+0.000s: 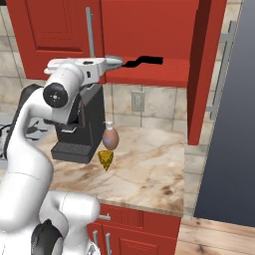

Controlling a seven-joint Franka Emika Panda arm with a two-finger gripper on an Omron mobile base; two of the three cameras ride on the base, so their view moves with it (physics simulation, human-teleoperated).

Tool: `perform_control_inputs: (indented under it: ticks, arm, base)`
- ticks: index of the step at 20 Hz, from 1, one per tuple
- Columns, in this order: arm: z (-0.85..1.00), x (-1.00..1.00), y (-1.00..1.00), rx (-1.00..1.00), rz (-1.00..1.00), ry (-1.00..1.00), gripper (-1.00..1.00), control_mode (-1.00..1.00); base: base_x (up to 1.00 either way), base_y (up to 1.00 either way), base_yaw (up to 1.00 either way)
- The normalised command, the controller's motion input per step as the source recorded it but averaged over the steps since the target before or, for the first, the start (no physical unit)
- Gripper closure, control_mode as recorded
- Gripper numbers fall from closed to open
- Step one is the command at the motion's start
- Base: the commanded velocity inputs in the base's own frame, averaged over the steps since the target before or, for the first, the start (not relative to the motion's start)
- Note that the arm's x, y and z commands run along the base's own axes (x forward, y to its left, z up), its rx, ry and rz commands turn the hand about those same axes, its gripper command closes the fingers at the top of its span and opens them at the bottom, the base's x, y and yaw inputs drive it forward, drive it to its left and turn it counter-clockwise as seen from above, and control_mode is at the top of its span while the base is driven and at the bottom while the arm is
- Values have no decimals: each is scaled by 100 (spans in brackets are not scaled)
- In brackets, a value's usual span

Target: Pick the pan from the cabinet and place it on the stove. Then turn on the stove burner for the pan.

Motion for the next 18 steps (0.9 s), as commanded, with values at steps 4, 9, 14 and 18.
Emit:
perform_control_inputs:
  ticks: [4, 9, 14, 18]
  arm:
    - [0, 46, 0, 3, 0, -9, -100, -100]
    - [0, 47, 0, 1, 0, -7, -100, -100]
    - [0, 47, 0, 1, 0, -4, -100, -100]
    - [0, 40, -3, 0, 0, -3, -100, -100]
  base:
    - [0, 0, 0]
    - [0, 0, 0]
    - [0, 0, 0]
    - [0, 0, 0]
